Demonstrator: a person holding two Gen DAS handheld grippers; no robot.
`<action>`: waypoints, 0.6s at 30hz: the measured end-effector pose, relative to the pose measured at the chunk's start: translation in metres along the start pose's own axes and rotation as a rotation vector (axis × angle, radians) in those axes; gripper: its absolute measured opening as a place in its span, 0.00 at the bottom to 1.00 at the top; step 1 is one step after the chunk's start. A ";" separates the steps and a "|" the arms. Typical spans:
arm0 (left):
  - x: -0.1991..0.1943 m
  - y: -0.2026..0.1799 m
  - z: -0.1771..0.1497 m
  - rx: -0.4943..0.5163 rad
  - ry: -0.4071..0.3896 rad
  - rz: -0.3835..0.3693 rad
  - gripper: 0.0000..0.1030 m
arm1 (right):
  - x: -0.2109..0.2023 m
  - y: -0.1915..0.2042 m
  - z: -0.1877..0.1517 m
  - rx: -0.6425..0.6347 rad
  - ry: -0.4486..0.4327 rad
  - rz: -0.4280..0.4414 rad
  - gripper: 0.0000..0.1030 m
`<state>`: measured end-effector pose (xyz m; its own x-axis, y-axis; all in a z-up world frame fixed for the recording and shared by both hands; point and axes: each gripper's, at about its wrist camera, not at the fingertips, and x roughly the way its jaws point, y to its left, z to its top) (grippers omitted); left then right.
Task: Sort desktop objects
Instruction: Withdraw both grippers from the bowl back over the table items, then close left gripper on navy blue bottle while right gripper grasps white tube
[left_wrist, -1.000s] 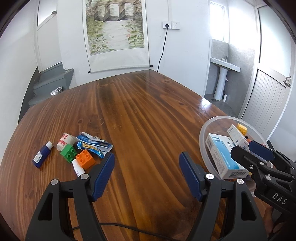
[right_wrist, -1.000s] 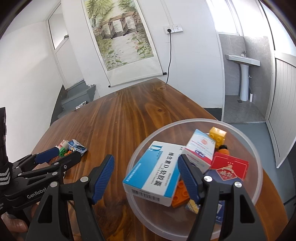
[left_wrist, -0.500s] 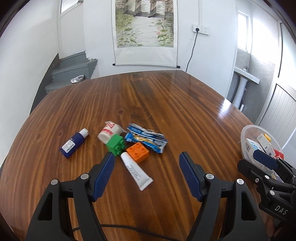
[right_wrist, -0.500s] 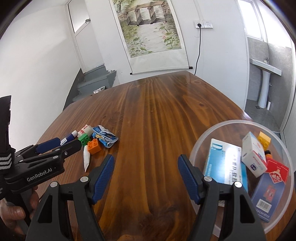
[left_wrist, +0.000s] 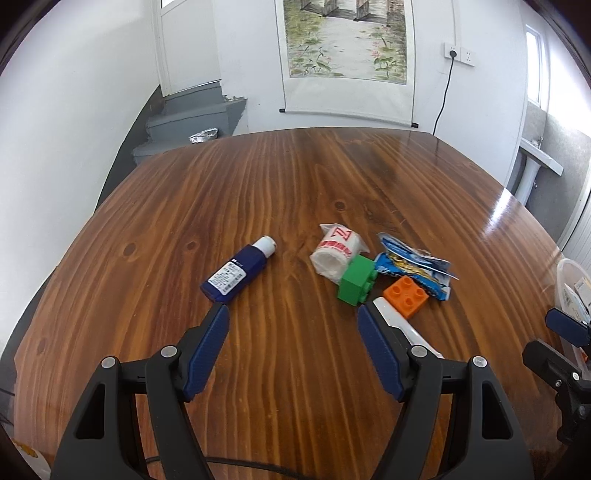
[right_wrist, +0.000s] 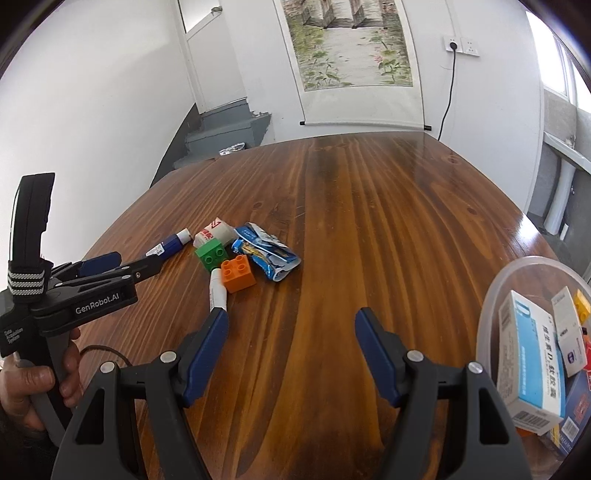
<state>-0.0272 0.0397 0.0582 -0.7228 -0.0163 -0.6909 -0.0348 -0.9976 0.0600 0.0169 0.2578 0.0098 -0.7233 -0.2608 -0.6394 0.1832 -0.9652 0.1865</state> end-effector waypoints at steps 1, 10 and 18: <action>0.003 0.006 0.001 -0.007 0.005 0.002 0.73 | 0.004 0.004 0.001 -0.012 0.007 0.009 0.73; 0.032 0.049 0.012 -0.065 0.041 0.060 0.73 | 0.037 0.030 0.007 -0.069 0.071 0.067 0.73; 0.060 0.053 0.021 -0.023 0.074 0.057 0.73 | 0.063 0.045 0.011 -0.119 0.120 0.095 0.73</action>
<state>-0.0874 -0.0127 0.0348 -0.6700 -0.0770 -0.7383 0.0215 -0.9962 0.0844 -0.0279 0.1984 -0.0138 -0.6158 -0.3443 -0.7087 0.3295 -0.9296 0.1653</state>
